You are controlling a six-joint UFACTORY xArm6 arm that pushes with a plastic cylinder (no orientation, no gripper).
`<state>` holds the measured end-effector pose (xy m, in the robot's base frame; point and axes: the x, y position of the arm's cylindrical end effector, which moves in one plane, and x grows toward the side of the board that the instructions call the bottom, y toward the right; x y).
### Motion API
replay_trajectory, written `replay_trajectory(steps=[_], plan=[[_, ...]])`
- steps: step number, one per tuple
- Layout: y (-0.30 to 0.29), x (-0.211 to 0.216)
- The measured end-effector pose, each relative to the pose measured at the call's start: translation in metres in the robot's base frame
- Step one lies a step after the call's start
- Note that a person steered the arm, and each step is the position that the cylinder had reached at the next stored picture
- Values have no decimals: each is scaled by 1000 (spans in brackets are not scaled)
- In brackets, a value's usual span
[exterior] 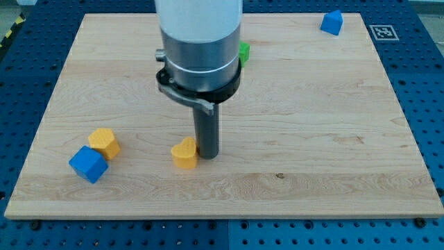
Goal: Move the yellow heart right to the blue cube
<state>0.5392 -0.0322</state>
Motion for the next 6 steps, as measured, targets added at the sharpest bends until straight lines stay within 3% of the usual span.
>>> replay_trajectory(steps=[1,3,4,5,6], plan=[[-17,25],[-7,-11],[-55,-10],[-55,1],[4,6]])
